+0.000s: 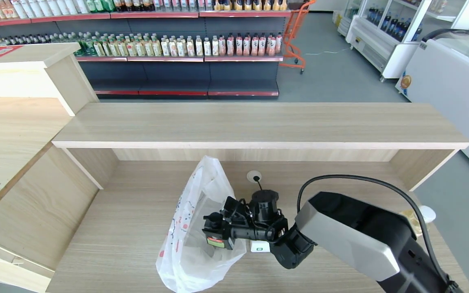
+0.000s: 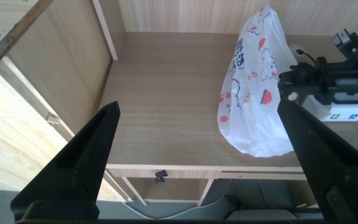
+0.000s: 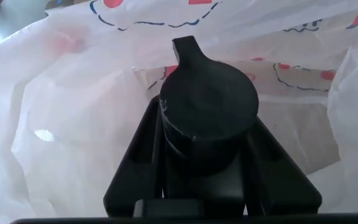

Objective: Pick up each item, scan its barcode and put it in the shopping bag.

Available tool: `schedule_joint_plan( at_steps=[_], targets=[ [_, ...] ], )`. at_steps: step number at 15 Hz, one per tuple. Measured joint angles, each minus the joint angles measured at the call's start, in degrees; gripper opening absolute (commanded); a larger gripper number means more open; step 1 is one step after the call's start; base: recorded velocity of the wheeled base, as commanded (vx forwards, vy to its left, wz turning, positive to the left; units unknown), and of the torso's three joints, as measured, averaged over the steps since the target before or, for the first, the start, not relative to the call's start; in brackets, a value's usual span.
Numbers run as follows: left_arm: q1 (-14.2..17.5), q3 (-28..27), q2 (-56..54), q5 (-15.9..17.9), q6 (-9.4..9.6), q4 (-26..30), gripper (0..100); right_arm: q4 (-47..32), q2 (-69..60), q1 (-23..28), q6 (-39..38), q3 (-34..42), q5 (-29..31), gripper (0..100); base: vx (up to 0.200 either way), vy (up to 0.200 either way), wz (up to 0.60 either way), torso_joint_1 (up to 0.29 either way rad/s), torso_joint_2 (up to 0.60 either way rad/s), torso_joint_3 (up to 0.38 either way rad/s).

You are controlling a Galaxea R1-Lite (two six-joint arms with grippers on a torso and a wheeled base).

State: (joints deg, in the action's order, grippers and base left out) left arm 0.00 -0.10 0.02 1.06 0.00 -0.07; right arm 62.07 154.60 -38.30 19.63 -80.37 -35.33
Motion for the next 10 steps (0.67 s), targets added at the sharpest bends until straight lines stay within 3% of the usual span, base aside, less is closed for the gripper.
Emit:
schedule_joint_plan(
  at_steps=[1,5,10],
  targets=[
    [0.0,0.0,0.0,0.0,0.0,0.0,100,0.1,0.2,0.0,-0.2,-0.2,0.3,100,0.0,0.0,0.0,0.0,0.0,0.0],
    [0.0,0.0,0.0,0.0,0.0,0.0,100,0.1,-2.1,-0.1,-6.8,2.4,0.5,100,0.0,0.0,0.0,0.0,0.0,0.0],
    [0.0,0.0,0.0,0.0,0.0,0.0,100,0.7,-11.9,0.8,-30.7,8.1,1.7,100,0.0,0.0,0.0,0.0,0.0,0.0]
  ],
)
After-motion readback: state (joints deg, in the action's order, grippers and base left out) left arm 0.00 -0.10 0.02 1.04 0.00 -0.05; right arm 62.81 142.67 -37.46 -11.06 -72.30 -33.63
